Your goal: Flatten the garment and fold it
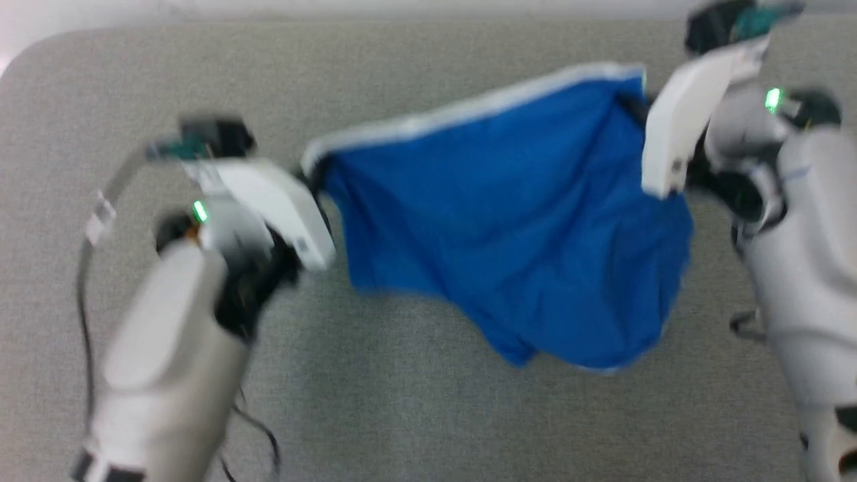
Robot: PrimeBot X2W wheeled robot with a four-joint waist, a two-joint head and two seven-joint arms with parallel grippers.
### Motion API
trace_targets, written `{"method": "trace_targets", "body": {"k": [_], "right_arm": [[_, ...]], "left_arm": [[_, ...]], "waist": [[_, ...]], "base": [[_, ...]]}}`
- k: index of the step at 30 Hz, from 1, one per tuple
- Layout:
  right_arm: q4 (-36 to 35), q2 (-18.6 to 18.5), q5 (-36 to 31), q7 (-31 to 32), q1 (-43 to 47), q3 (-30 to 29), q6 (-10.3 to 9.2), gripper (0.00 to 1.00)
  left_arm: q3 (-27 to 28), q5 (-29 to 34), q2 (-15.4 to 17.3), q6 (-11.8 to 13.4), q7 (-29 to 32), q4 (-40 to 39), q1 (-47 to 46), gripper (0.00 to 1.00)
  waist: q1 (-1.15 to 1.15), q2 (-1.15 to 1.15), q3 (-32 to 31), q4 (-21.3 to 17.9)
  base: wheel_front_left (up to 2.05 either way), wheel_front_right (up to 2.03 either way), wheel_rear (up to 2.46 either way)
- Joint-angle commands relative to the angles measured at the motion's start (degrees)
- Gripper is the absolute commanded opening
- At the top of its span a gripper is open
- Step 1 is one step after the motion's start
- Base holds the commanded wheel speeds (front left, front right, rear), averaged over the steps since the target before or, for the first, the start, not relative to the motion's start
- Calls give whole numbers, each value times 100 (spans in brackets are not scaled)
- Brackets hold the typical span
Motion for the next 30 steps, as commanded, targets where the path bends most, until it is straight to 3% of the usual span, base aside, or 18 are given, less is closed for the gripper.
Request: {"method": "trace_targets", "body": {"k": [1, 6, 11, 16, 20, 25, 30], "right_arm": [[-38, 21, 110, 42, -224, -24, -5, 0], [78, 103, 206, 86, -1280, -76, -5, 0], [497, 419, -151, -537, -2422, -343, -5, 0], [1035, 625, -478, -1504, -3224, -535, -5, 0], [1405, 673, -701, -2390, -3662, -686, -5, 0], [1755, 684, -575, -3039, -3805, -480, -5, 0], [1655, 441, 61, -3447, -3216, 2, -5, 0]], "left_arm": [[21, 64, 67, -45, 37, 45, -283, 0], [-25, 402, 282, -1, 321, 523, -1613, 0], [-83, 928, 461, 185, 202, 1031, -2861, 0], [1, 1284, 512, 360, -476, 1396, -3775, 0], [124, 1473, 486, 466, -1379, 1452, -4223, 0], [119, 1485, 485, 257, -2001, 1574, -4288, 0], [5, 1390, 465, -40, -2350, 1419, -3783, 0]], "waist": [[-1, 0, 80, 43], [-1, 0, 316, 69], [-1, 0, 601, 32], [-1, 0, 752, 15], [-1, 0, 859, 33], [-1, 0, 928, 55], [-1, 0, 759, 121]], "base": [[0, 0, 0], [0, 0, 0], [0, 0, 0], [0, 0, 0], [0, 0, 0], [0, 0, 0], [0, 0, 0]]}}
